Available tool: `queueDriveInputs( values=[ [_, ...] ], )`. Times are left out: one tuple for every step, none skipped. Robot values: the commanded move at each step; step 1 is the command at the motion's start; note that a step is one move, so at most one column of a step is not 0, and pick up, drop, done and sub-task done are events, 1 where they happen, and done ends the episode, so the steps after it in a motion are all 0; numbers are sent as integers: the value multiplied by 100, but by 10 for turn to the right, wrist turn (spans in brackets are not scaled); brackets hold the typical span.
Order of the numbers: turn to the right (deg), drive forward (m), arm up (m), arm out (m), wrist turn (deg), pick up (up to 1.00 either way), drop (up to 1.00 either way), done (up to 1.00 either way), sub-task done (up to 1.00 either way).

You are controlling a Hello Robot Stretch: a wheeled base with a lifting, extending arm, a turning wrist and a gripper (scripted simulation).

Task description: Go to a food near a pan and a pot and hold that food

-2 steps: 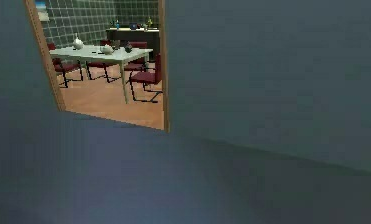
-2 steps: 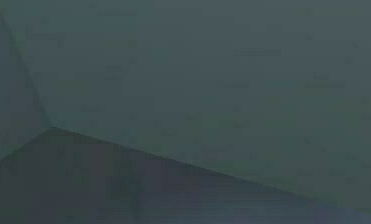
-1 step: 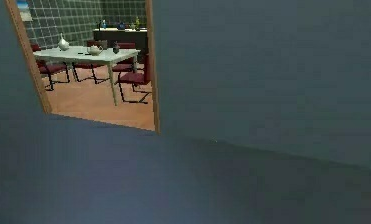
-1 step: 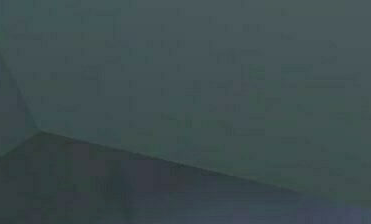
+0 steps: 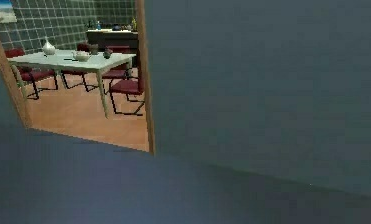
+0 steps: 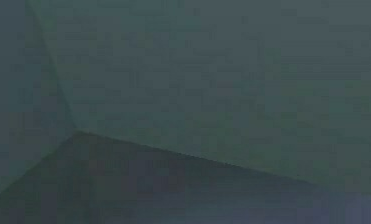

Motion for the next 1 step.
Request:
queueDriveInputs(
  values=[
    [-240,0,0,0,0,0,0,0,0]
  ],
)
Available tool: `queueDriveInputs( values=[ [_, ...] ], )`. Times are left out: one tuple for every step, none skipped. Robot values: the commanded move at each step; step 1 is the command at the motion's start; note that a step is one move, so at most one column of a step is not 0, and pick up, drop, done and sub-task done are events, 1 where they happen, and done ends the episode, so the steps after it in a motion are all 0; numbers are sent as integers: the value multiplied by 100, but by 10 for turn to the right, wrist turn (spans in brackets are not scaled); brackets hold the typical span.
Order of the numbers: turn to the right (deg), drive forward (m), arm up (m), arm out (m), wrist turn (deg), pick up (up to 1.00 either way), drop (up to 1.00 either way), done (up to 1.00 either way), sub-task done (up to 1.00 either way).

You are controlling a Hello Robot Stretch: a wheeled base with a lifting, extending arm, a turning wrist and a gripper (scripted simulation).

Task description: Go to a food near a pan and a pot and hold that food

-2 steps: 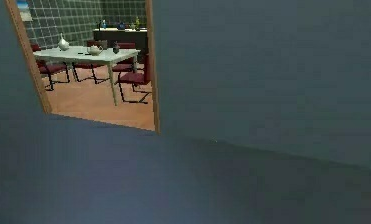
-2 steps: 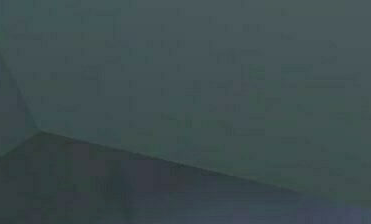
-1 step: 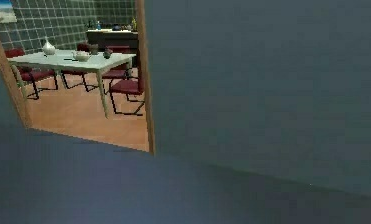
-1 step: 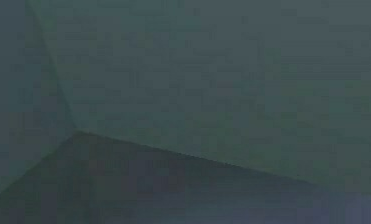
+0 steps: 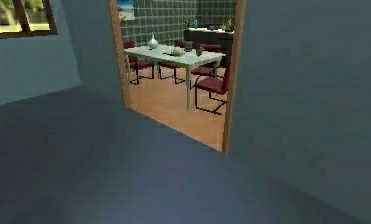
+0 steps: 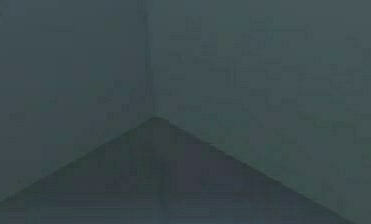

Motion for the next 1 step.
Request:
queueDriveInputs(
  values=[
    [0,50,0,0,0,0,0,0,0]
  ],
)
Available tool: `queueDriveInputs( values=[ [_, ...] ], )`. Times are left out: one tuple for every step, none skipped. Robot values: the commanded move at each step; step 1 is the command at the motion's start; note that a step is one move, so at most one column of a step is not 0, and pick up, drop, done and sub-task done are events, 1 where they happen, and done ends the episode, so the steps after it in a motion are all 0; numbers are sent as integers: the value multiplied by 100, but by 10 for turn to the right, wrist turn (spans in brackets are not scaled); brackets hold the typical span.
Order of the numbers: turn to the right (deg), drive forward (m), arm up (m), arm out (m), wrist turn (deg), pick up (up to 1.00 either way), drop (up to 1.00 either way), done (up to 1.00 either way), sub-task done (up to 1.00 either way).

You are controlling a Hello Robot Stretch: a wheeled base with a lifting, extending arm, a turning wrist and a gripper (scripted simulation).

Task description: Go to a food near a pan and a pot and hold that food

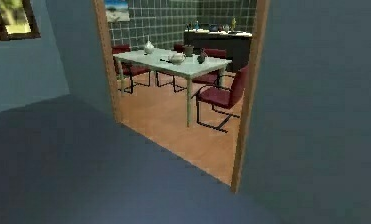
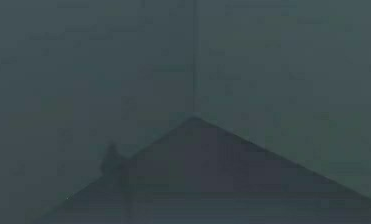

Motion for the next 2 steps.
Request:
queueDriveInputs(
  values=[
    [-90,0,0,0,0,0,0,0,0],
    [0,100,0,0,0,0,0,0,0]
  ],
)
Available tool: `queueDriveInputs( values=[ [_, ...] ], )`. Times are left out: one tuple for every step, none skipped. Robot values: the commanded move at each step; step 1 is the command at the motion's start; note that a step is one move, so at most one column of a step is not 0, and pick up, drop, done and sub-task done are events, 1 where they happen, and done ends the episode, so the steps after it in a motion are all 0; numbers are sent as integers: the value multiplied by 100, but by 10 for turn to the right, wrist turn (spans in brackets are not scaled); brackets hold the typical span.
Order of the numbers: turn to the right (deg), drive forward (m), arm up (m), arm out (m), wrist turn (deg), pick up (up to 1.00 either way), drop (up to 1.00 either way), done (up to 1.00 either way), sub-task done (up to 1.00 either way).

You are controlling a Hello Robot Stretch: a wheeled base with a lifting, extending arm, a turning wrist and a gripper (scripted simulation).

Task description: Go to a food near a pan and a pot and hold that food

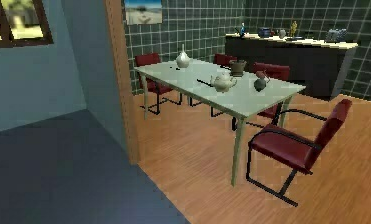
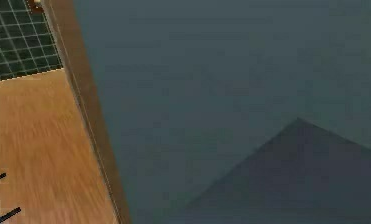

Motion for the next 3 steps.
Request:
queueDriveInputs(
  values=[
    [-210,0,0,0,0,0,0,0,0],
    [0,5,0,0,0,0,0,0,0],
    [330,0,0,0,0,0,0,0,0]
  ],
)
